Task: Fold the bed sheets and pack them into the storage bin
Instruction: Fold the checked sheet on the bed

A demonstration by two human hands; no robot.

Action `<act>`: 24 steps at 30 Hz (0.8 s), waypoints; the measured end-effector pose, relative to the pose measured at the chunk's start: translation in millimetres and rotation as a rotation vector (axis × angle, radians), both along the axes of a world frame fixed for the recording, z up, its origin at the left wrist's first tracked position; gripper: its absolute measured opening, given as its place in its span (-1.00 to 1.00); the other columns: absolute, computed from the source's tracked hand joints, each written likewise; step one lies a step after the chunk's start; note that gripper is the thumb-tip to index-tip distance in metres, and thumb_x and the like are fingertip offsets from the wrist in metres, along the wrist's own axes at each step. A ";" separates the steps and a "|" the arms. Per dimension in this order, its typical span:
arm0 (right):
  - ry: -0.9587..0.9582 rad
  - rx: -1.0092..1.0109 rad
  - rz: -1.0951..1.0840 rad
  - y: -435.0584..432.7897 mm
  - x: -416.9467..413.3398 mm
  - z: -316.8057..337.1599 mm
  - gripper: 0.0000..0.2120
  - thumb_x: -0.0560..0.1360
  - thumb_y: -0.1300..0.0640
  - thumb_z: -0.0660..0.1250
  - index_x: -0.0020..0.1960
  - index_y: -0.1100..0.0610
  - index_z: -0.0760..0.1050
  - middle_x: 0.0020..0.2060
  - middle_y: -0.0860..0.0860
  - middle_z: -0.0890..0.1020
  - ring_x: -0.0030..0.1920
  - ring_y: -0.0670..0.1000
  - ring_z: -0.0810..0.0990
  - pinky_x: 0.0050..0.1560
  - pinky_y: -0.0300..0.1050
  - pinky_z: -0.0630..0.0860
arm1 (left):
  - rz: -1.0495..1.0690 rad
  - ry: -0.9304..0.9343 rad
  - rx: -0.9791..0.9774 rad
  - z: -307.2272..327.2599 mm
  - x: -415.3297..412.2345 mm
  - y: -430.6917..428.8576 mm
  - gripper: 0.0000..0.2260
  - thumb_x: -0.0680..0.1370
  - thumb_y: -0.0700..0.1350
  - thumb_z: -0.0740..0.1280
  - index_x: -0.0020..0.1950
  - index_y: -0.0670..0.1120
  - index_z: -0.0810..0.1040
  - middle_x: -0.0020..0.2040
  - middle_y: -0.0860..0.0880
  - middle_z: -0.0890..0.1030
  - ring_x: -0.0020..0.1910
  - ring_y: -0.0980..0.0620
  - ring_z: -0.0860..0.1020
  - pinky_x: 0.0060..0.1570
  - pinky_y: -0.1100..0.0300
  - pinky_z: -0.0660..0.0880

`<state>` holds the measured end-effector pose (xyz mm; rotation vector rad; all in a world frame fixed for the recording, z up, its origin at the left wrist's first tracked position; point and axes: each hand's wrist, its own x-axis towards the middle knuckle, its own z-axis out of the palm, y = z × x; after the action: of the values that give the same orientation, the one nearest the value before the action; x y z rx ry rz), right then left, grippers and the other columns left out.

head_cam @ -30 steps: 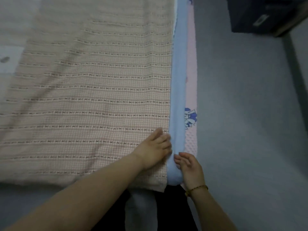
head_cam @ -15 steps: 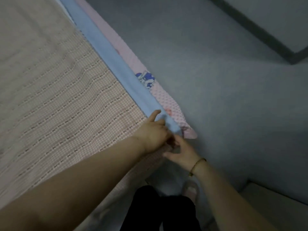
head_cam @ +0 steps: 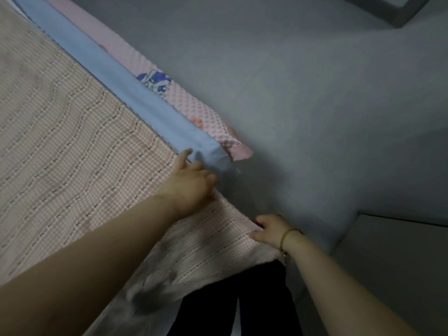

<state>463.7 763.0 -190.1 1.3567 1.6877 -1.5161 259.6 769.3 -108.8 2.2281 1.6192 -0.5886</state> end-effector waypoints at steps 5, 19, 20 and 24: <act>0.076 -0.209 -0.204 -9.5 16.7 10.2 -0.82 0.47 0.19 0.32 -0.29 0.09 0.41 -0.33 -0.06 0.49 -0.31 -0.14 0.45 -0.30 -0.29 0.39 | -0.037 0.095 -0.144 -8.8 36.0 4.2 -0.70 0.61 0.01 0.09 0.27 0.04 0.49 0.23 0.06 0.46 0.35 0.04 0.26 0.42 -0.06 -0.25; 0.318 -0.251 -0.461 -15.1 29.4 85.4 -0.95 0.52 0.23 0.27 -0.04 0.18 0.50 -0.13 0.08 0.58 -0.15 0.01 0.57 -0.08 -0.12 0.49 | 0.518 -0.444 0.302 36.5 71.8 -96.9 -0.59 0.48 0.19 0.12 0.19 -0.03 0.36 0.11 -0.16 0.60 0.16 0.04 0.37 0.31 0.12 0.01; 0.334 -0.235 -0.469 -11.6 21.4 99.8 -0.94 0.52 0.22 0.26 -0.12 0.14 0.49 -0.19 0.04 0.58 -0.23 -0.05 0.57 -0.14 -0.16 0.49 | 0.572 -0.491 0.320 46.7 74.8 -106.6 -0.57 0.52 0.26 0.07 0.19 -0.03 0.36 0.10 -0.13 0.61 0.15 0.07 0.39 0.31 0.15 0.02; 0.372 -0.260 -0.502 2.0 -21.2 148.9 -0.88 0.55 0.21 0.22 -0.15 0.14 0.46 -0.25 0.02 0.55 -0.27 -0.05 0.53 -0.15 -0.15 0.48 | 0.752 -0.565 0.344 86.1 87.5 -121.2 -0.28 0.38 0.45 0.08 0.30 -0.04 0.40 0.20 0.03 0.54 0.21 0.25 0.36 0.35 -0.10 0.16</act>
<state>442.4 765.0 -41.2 1.4912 1.3297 -2.3036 347.2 648.1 -22.7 1.5391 2.1041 0.4992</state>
